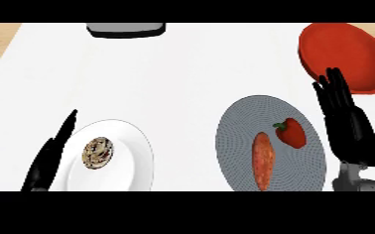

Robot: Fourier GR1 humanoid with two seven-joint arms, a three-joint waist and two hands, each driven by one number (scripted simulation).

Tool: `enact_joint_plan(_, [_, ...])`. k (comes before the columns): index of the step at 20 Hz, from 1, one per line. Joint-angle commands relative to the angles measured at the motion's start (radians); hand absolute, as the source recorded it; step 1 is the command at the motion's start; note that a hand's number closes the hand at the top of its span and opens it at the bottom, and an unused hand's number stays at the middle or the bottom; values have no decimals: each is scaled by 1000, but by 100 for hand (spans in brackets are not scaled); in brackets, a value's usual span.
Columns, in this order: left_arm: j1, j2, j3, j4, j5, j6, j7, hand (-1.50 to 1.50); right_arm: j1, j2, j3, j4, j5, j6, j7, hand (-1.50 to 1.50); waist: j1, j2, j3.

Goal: Pick the sweet potato from the placemat and place it in the bowl

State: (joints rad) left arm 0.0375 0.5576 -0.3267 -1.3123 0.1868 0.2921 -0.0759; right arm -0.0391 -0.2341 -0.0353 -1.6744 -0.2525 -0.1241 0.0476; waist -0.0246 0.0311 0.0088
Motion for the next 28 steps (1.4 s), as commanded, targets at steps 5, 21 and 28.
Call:
enact_joint_plan(5, [-202, -34, 144, -146, 99, 6, -57, 0, -117, 132, 337, -103, -33, 208, -8, -150, 85, -46, -10])
enact_joint_plan(21, [-238, -33, 301, -143, 220, -44, -44, 0, 305, -169, 583, -595, 882, -63, 94, -150, -8, -41, -11])
enact_joint_plan(28, [-246, -13, 315, -152, 214, -52, -25, 0, 331, -361, 526, -827, 906, 243, 466, -150, -6, -39, -14])
